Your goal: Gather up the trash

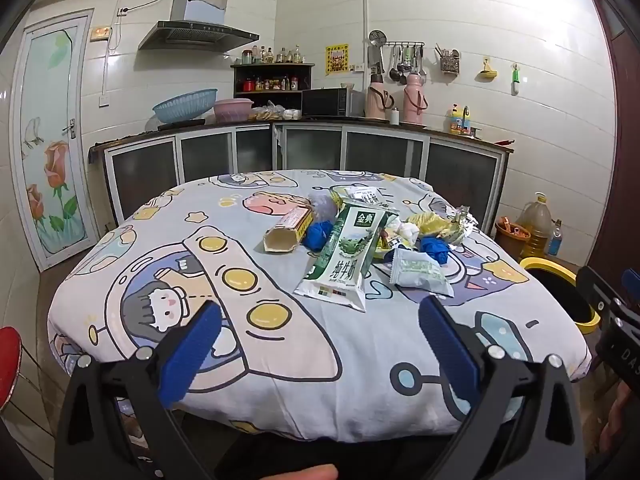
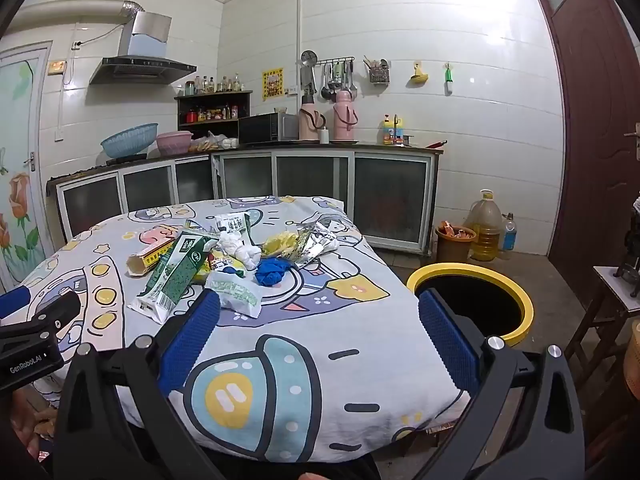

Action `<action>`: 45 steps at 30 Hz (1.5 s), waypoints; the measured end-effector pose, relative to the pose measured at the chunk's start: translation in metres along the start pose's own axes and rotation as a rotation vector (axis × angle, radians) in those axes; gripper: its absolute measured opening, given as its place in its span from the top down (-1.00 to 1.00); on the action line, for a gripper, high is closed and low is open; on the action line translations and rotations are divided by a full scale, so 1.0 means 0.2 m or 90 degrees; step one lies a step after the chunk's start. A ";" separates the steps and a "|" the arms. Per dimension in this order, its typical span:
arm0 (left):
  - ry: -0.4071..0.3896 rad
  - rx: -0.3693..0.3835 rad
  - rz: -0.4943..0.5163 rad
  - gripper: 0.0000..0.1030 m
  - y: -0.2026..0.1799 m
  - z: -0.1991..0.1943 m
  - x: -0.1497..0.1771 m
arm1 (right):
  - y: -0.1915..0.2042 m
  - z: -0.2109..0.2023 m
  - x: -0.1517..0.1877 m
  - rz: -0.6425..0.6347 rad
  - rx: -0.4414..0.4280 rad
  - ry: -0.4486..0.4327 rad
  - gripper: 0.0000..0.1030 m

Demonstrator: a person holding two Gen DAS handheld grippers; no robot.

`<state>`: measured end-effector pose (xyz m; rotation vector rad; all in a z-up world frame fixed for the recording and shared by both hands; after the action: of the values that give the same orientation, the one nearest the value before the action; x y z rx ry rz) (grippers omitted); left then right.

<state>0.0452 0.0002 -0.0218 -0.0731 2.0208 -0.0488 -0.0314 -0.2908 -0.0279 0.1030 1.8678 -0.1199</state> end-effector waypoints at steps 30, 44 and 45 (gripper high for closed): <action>0.000 -0.001 0.002 -0.85 -0.01 0.01 0.03 | 0.00 0.00 0.01 -0.002 -0.002 0.003 -0.86; 0.002 0.002 0.000 -0.85 -0.02 0.02 0.03 | 0.00 0.01 0.02 -0.001 -0.001 0.008 -0.85; 0.001 0.002 0.000 -0.85 -0.03 0.02 0.04 | 0.00 0.01 0.02 -0.001 -0.001 0.008 -0.85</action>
<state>0.0447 -0.0055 -0.0297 -0.0704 2.0224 -0.0519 -0.0315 -0.2909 -0.0325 0.1009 1.8800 -0.1193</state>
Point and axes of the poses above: each gripper's, at about its wrist camera, not at the fingertips, and z roughly the way its jaws point, y to its left, x to its underside, the point moved 5 cm from there along z, roughly the way its jaws point, and after that the axes turned 3 degrees about -z, right-handed, at the moved point
